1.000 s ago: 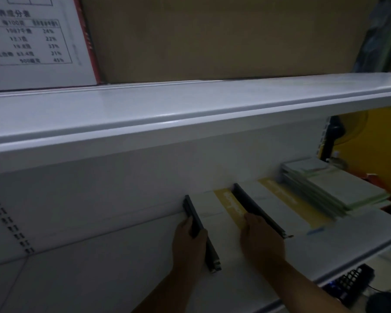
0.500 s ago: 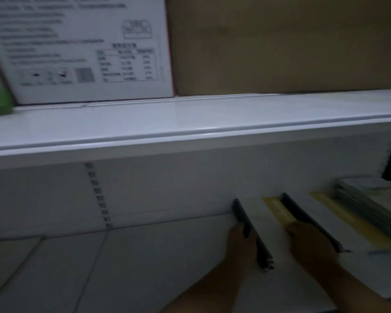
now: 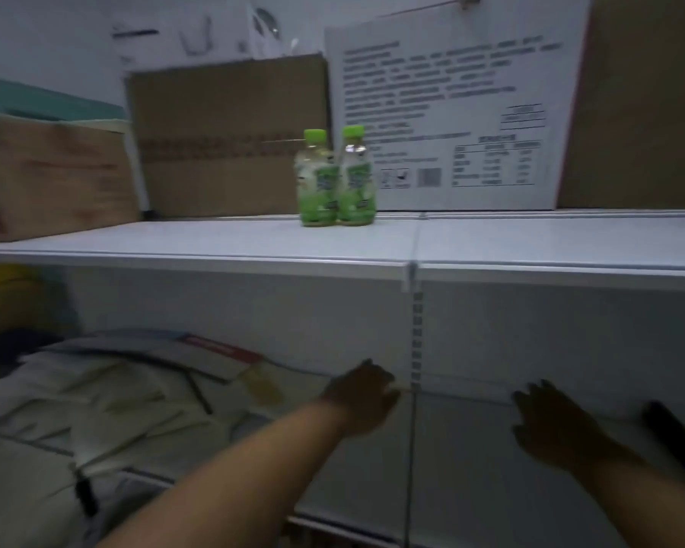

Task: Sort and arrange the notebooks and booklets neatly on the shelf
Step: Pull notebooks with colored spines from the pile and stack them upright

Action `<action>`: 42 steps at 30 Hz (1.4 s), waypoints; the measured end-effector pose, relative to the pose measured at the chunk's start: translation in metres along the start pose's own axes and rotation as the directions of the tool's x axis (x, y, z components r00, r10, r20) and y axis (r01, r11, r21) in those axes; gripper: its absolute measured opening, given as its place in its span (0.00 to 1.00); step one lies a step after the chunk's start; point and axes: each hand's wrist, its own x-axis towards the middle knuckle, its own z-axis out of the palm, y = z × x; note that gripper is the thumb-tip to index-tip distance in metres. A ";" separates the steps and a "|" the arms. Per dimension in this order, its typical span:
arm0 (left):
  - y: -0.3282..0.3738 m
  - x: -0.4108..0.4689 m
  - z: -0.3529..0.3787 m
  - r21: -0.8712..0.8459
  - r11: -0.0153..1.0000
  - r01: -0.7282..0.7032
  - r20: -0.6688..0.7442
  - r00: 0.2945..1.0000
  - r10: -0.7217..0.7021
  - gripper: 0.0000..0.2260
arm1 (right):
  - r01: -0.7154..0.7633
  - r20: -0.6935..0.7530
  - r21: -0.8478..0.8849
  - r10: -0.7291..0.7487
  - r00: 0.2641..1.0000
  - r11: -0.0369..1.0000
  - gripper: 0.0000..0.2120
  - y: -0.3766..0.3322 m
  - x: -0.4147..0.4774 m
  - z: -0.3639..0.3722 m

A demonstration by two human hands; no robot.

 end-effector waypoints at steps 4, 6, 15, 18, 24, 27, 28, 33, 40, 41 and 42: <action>-0.123 -0.049 -0.032 0.168 0.953 0.251 0.014 0.966 -0.256 0.26 | 0.278 0.033 0.175 -0.288 0.957 0.945 0.30 -0.145 0.008 -0.017; -0.168 -0.076 -0.040 0.184 0.922 0.341 -0.004 0.938 -0.346 0.27 | 0.370 0.046 0.194 -0.385 0.922 0.909 0.31 -0.205 0.006 -0.021; -0.273 -0.178 -0.060 0.191 0.888 0.418 -0.053 0.908 -0.416 0.27 | 0.619 -0.093 0.193 -0.614 0.784 0.762 0.29 -0.352 -0.017 -0.057; -0.307 -0.179 -0.061 0.173 0.870 0.461 -0.055 0.887 -0.459 0.27 | 0.667 -0.125 0.165 -0.656 0.745 0.727 0.29 -0.382 -0.011 -0.060; -0.376 -0.164 -0.051 0.154 0.846 0.510 -0.039 0.859 -0.510 0.26 | 0.747 -0.174 0.196 -0.727 0.664 0.635 0.29 -0.448 0.030 -0.061; -0.420 -0.164 -0.048 0.191 0.820 0.539 -0.038 0.839 -0.542 0.26 | 0.789 -0.203 0.176 -0.763 0.614 0.588 0.28 -0.487 0.054 -0.070; -0.435 -0.164 -0.050 0.197 0.815 0.545 -0.044 0.835 -0.548 0.26 | 0.801 -0.227 0.168 -0.768 0.599 0.575 0.28 -0.500 0.063 -0.072; -0.505 -0.169 -0.061 0.211 0.800 0.562 -0.074 0.825 -0.560 0.27 | 0.820 -0.275 0.155 -0.773 0.571 0.551 0.28 -0.560 0.101 -0.072; -0.567 -0.164 -0.053 0.274 0.832 0.483 -0.026 0.868 -0.495 0.26 | 0.801 -0.389 0.154 -0.709 0.588 0.579 0.33 -0.616 0.135 -0.082; -0.574 -0.161 -0.056 0.283 0.846 0.452 -0.037 0.886 -0.462 0.26 | 0.784 -0.395 0.142 -0.691 0.605 0.605 0.27 -0.620 0.139 -0.084; -0.582 -0.157 -0.061 0.280 0.863 0.421 -0.050 0.904 -0.425 0.25 | 0.761 -0.374 0.132 -0.679 0.632 0.635 0.25 -0.625 0.143 -0.088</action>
